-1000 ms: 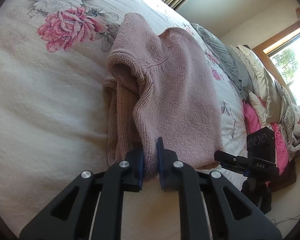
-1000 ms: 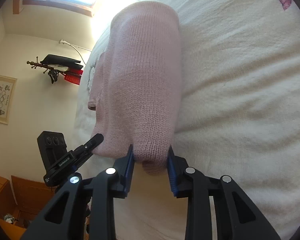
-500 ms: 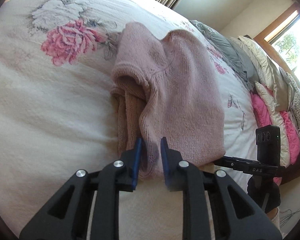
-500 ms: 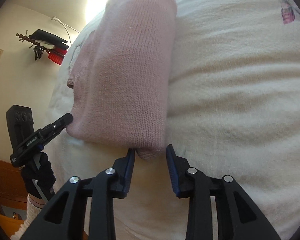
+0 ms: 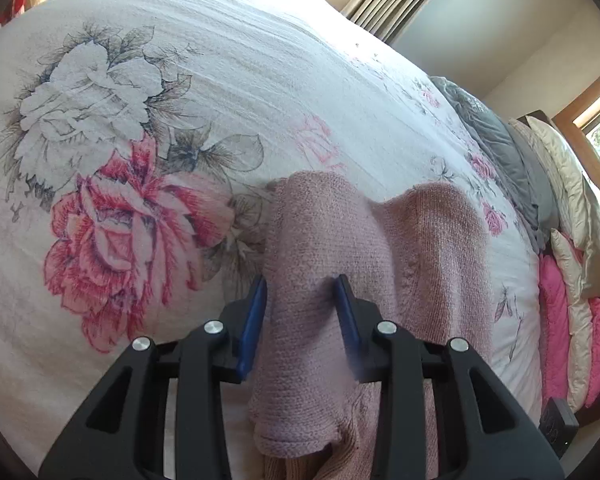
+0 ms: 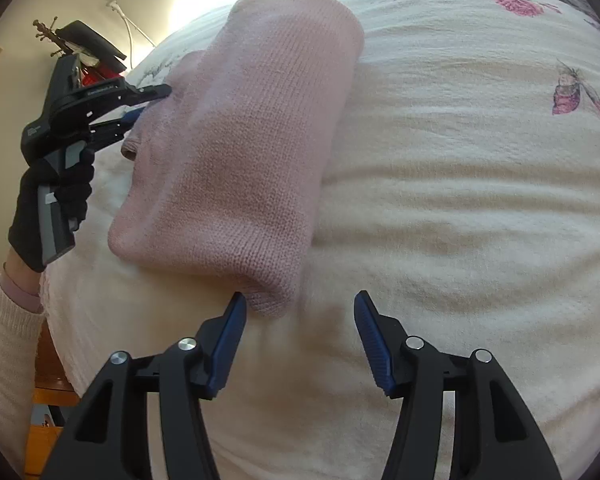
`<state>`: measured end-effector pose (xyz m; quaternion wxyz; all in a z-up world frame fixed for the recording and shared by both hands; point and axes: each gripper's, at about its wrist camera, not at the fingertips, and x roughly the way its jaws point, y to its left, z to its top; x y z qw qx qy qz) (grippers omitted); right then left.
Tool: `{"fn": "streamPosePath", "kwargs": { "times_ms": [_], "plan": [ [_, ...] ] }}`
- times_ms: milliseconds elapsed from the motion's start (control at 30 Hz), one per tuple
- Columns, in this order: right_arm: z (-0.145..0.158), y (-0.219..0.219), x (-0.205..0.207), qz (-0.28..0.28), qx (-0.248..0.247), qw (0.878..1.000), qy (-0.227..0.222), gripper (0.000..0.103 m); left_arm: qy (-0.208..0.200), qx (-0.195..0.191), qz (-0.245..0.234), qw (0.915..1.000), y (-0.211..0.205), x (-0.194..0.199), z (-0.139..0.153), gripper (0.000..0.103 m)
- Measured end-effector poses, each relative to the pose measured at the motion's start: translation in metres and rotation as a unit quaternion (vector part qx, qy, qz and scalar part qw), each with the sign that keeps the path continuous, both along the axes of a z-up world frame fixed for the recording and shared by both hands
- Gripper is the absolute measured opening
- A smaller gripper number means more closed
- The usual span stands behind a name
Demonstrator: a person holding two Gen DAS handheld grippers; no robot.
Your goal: Fold small clothes
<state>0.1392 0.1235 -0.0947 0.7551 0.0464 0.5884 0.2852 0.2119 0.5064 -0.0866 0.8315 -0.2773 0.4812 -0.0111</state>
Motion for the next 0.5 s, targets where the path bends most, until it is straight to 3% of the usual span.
{"fn": "streamPosePath", "kwargs": {
  "times_ms": [33,100,167,233,333,433,500],
  "plan": [
    [-0.001,-0.003,-0.001,-0.003,0.002,1.000,0.001,0.057,-0.013,-0.010,0.007,0.9998,0.001,0.000,0.002,0.013],
    [-0.003,-0.010,-0.002,-0.008,0.005,1.000,0.004,0.057,-0.050,-0.025,0.018,0.9983,0.003,-0.009,0.007,0.010],
    [-0.006,-0.012,-0.002,-0.013,0.007,1.000,0.005,0.057,-0.067,-0.010,0.038,0.9970,0.006,-0.020,0.006,0.010],
    [-0.007,-0.010,-0.001,-0.014,0.009,1.000,0.007,0.057,-0.051,-0.005,0.060,0.9969,0.012,-0.027,-0.006,0.009],
    [-0.006,-0.007,-0.001,-0.012,0.013,1.000,0.006,0.057,-0.034,-0.032,0.068,0.9966,0.021,-0.031,-0.022,0.010],
    [0.004,-0.007,0.001,-0.012,0.029,1.000,0.001,0.058,-0.043,-0.037,0.063,0.9964,0.023,-0.040,-0.010,0.013],
    [0.012,-0.009,0.004,-0.021,0.056,0.998,0.001,0.060,-0.048,-0.009,0.068,0.9965,0.021,-0.052,0.006,0.012]
  ]
}}
